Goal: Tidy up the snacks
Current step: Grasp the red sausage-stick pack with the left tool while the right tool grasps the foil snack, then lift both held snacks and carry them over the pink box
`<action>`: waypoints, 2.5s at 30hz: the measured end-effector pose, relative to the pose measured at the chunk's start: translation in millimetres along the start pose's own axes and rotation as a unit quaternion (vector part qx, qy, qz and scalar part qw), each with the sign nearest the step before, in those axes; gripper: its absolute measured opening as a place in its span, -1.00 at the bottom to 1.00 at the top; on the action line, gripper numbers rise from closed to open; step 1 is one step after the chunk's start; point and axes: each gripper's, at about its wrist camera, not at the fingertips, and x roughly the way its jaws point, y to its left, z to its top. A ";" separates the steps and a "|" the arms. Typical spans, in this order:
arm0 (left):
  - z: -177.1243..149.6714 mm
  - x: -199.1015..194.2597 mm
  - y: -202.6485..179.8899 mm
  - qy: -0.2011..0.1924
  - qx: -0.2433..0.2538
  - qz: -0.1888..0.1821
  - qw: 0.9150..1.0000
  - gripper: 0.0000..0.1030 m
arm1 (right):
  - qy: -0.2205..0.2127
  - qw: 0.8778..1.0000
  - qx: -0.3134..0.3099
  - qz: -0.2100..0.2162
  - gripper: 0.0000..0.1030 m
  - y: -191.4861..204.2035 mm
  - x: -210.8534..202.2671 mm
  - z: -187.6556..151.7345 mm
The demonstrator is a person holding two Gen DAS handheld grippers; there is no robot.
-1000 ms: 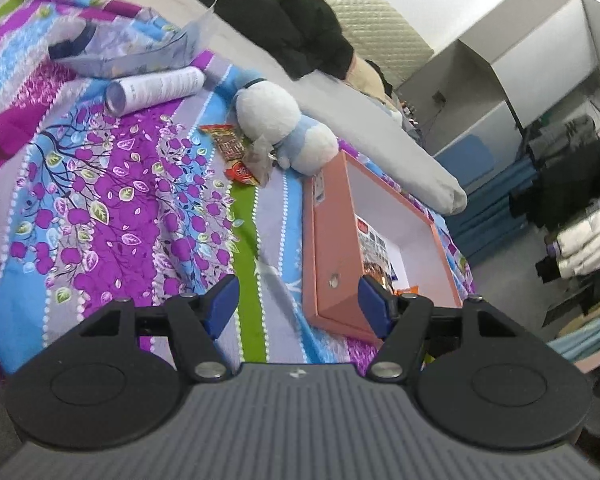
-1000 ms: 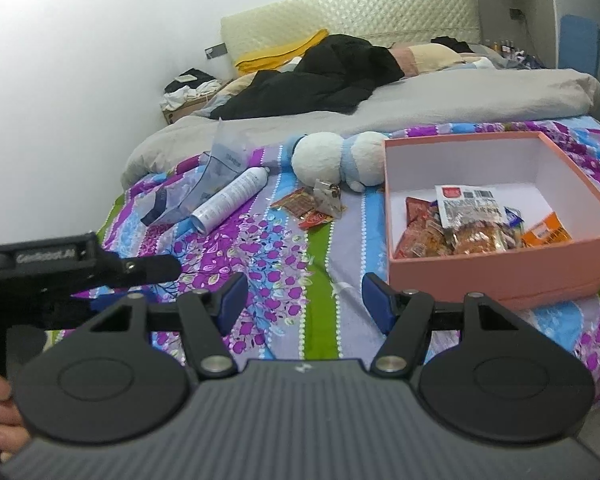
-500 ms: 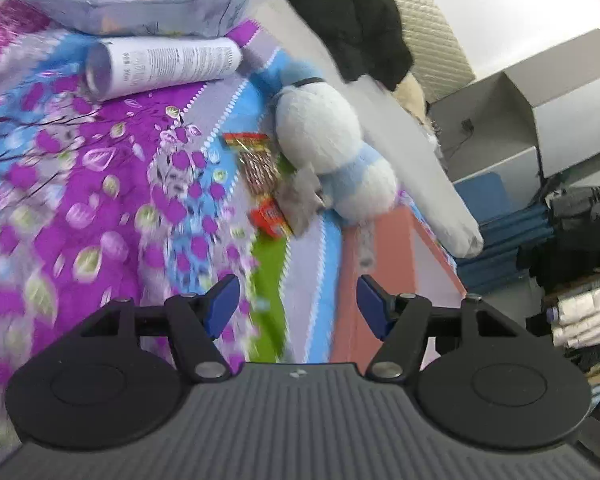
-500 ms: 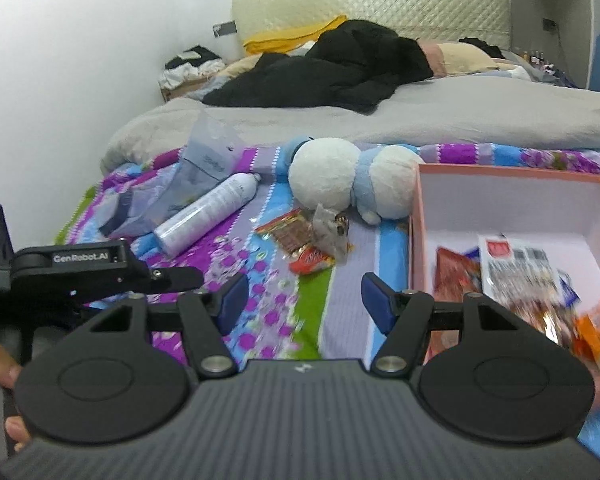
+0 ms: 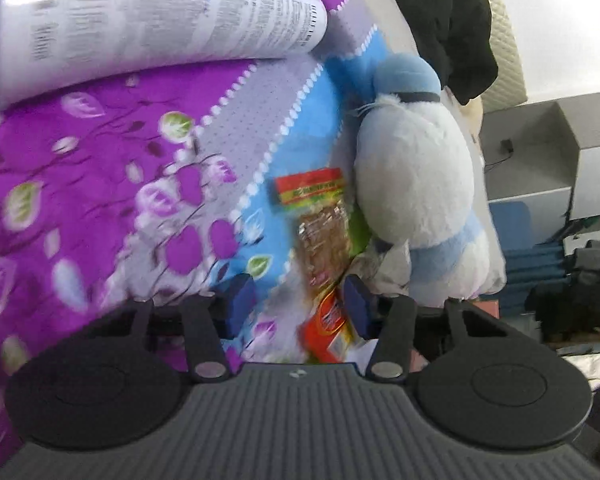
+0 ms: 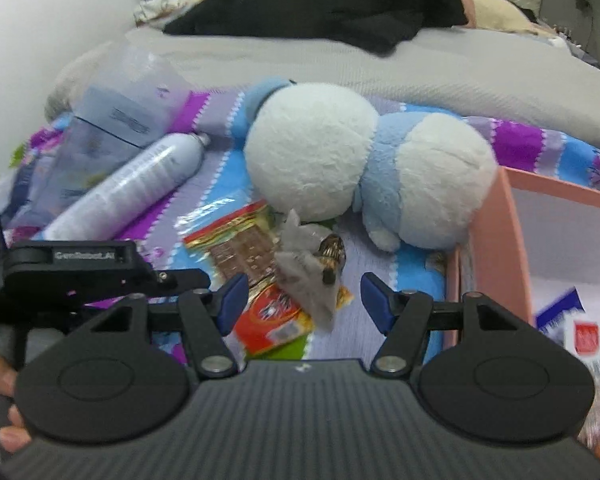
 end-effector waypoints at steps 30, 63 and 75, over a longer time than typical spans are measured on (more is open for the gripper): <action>8.8 36.4 -50.2 -0.020 0.075 0.057 0.995 -0.77 | 0.058 0.997 0.034 0.031 -0.07 -10.3 41.5 13.7; -195.3 -180.1 -23.3 -0.046 0.134 0.057 0.988 -0.87 | -0.014 1.000 0.013 0.009 -0.08 52.4 -142.5 -146.2; -233.6 -223.0 -6.7 -0.036 0.136 0.081 0.987 -0.87 | 0.009 1.000 0.010 0.027 -0.08 72.5 -154.4 -198.7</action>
